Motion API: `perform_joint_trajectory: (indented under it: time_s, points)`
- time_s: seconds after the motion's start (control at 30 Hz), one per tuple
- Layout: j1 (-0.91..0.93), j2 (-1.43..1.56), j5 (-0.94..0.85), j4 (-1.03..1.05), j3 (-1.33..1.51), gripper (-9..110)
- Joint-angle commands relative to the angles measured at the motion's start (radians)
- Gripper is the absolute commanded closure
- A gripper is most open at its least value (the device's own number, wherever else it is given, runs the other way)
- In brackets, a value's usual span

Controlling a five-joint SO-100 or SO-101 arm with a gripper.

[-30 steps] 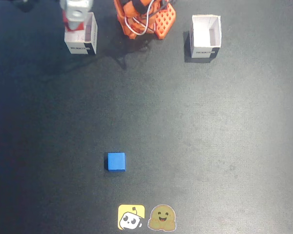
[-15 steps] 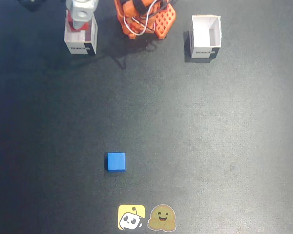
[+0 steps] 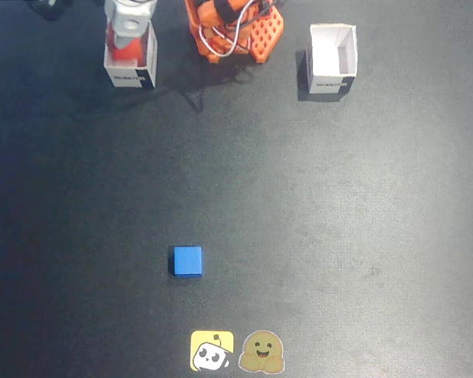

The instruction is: Put the red cube in the right box and the blue cube in the left box.

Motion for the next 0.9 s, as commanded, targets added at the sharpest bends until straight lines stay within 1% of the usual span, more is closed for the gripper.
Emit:
perform_joint_trajectory:
  time_s: [0.0, 0.27, 0.43, 0.53, 0.63, 0.73, 0.87]
  points:
    - [-0.008, 0.014, -0.032, -0.003, -0.023, 81]
    - [-0.002, -0.034, -0.077, -0.054, -0.054, 93]
    - [-0.026, -0.299, -0.152, -0.101, -0.238, 97]
    - [-0.051, -0.374, -0.207, -0.103, -0.322, 100]
    - [-0.115, -0.428, -0.216, -0.1, -0.38, 101]
    - [-0.187, -0.446, -0.262, -0.109, -0.4, 101]
    - [-0.337, -0.413, -0.268, -0.1, -0.405, 101]
